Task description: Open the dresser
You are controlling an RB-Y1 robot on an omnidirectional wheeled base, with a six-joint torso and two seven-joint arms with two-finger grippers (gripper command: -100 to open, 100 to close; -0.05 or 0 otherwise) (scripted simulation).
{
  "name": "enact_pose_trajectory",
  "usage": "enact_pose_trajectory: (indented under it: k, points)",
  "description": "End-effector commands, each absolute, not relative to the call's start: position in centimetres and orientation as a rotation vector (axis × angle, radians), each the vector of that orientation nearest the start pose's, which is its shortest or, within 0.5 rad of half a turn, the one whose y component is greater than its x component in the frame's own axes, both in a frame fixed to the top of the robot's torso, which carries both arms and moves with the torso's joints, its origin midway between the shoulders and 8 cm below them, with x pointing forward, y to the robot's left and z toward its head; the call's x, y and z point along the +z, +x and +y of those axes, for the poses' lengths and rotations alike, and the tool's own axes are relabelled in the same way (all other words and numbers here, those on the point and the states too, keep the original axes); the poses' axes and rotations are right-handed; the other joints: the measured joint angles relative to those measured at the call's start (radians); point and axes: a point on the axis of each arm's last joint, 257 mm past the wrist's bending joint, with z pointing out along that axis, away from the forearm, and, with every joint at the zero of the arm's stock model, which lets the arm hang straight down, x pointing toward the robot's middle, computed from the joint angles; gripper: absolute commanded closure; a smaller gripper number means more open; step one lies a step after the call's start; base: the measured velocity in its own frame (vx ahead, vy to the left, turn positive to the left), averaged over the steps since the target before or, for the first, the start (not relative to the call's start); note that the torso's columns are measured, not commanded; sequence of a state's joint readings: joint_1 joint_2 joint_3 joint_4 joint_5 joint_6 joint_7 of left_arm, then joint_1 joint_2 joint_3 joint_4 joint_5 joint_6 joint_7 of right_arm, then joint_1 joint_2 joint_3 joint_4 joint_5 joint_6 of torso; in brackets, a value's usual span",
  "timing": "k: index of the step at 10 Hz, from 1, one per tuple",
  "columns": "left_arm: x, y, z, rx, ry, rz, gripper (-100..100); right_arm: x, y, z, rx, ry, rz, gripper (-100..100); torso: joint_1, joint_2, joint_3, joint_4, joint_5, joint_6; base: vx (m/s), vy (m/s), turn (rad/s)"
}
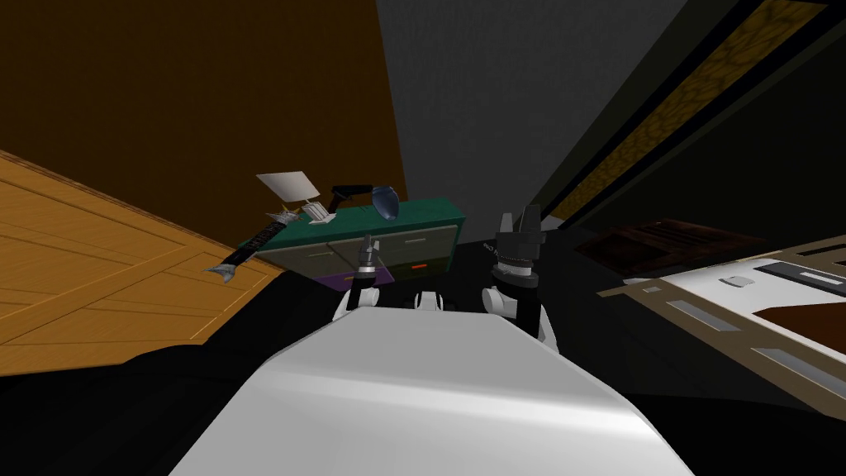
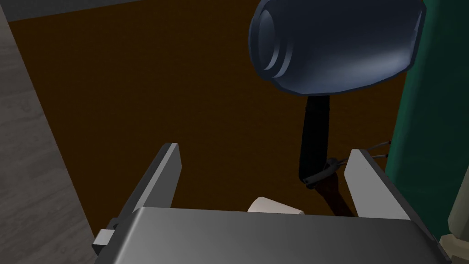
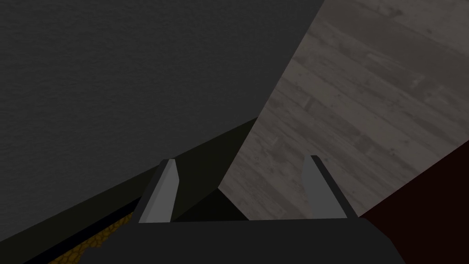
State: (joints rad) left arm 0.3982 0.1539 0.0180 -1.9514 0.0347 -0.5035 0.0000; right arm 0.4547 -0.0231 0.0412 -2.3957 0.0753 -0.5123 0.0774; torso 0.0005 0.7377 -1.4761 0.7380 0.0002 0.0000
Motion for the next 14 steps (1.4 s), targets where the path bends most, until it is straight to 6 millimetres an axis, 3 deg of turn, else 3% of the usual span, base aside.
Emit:
enact_pose_trajectory:
  k: [1, 7, 14]
  points:
    - [-11.1, 41.0, 29.9, -1.228, -0.783, 0.903, -100, 8.9, 31.9, -24.3, 1.272, 0.439, 0.566, 0, 0.0, 0.001, 0.0, 0.0, 0.0, 0.0, 0.048, -0.056, 0.009]
    - [-15.8, 42.0, 31.1, -1.18, -0.846, 0.965, -100, 8.9, 31.9, -24.3, 1.272, 0.439, 0.566, 0, 0.0, 0.0, 0.0, 0.0, 0.0, 0.0, 0.052, -0.05, 0.01]
    - [-23.0, 42.7, 32.7, -1.11, -0.955, 1.044, -100, 8.9, 31.9, -24.3, 1.272, 0.439, 0.566, 0, 0.0, 0.0, 0.0, 0.0, 0.0, 0.0, 0.068, -0.067, 0.013]
